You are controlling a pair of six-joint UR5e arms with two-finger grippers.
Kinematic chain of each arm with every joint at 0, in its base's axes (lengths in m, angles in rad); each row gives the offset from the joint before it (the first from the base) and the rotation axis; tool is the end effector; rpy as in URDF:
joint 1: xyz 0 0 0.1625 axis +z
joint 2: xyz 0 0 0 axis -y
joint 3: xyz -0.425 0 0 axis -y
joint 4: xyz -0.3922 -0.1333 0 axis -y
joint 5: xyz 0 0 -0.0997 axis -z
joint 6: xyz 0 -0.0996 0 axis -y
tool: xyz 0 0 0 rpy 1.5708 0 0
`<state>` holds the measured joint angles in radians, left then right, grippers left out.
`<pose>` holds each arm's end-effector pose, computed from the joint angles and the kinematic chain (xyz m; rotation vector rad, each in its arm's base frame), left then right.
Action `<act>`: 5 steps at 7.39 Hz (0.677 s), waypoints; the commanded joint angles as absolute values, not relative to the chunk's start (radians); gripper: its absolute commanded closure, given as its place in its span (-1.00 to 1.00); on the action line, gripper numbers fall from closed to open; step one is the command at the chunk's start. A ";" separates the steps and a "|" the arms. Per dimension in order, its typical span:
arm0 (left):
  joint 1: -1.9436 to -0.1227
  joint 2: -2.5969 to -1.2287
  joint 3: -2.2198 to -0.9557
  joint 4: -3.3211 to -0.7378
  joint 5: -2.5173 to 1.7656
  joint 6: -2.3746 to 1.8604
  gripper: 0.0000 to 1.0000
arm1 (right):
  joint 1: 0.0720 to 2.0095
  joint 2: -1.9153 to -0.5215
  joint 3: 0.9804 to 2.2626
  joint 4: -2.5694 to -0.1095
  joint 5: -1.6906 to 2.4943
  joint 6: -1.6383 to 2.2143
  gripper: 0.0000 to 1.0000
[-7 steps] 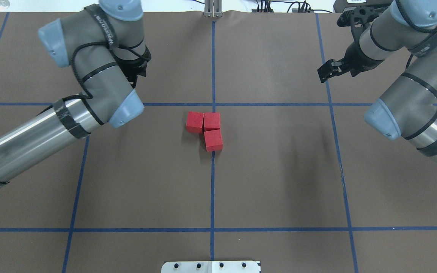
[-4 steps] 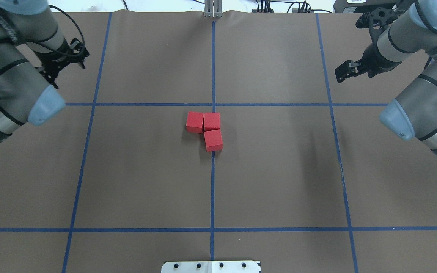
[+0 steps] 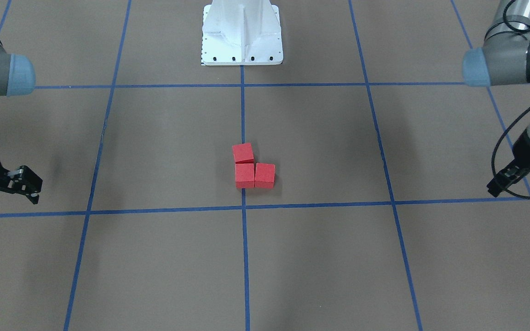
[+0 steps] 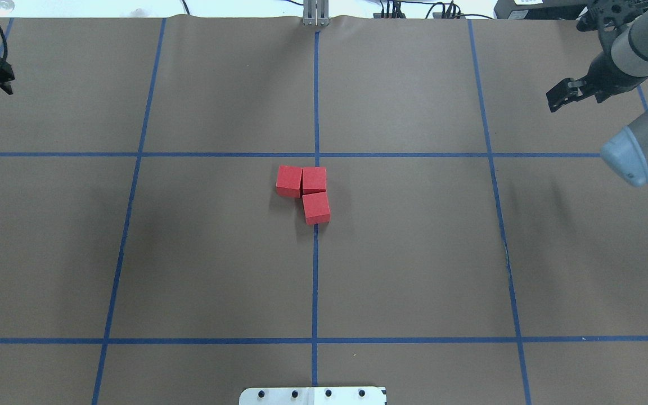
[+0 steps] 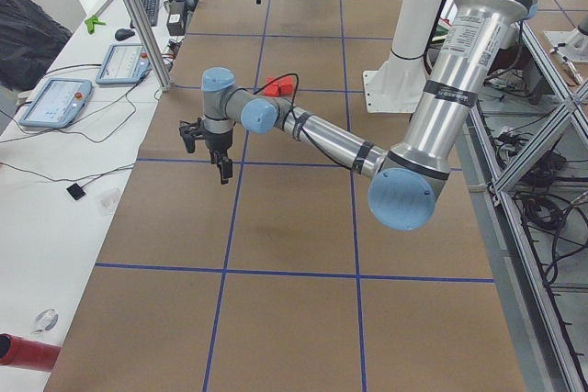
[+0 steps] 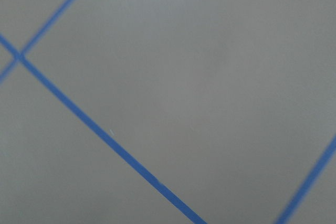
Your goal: Form red blocks into L shape at center
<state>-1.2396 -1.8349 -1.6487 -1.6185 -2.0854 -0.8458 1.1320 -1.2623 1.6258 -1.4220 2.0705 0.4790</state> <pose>0.1172 -0.6001 0.4835 0.0352 0.6381 -0.3969 -0.1882 -0.6025 0.4553 0.2331 -0.6600 -0.0894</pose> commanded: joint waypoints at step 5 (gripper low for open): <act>-1.509 -1.593 -1.643 -1.641 -2.260 -0.103 -1.00 | 1.328 -1.371 1.595 -1.422 2.268 0.273 -0.98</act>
<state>-1.5014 -1.6254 -1.6445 -1.6358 -2.2604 -0.1248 1.2934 -1.3520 1.5958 -1.4220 2.2264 0.2960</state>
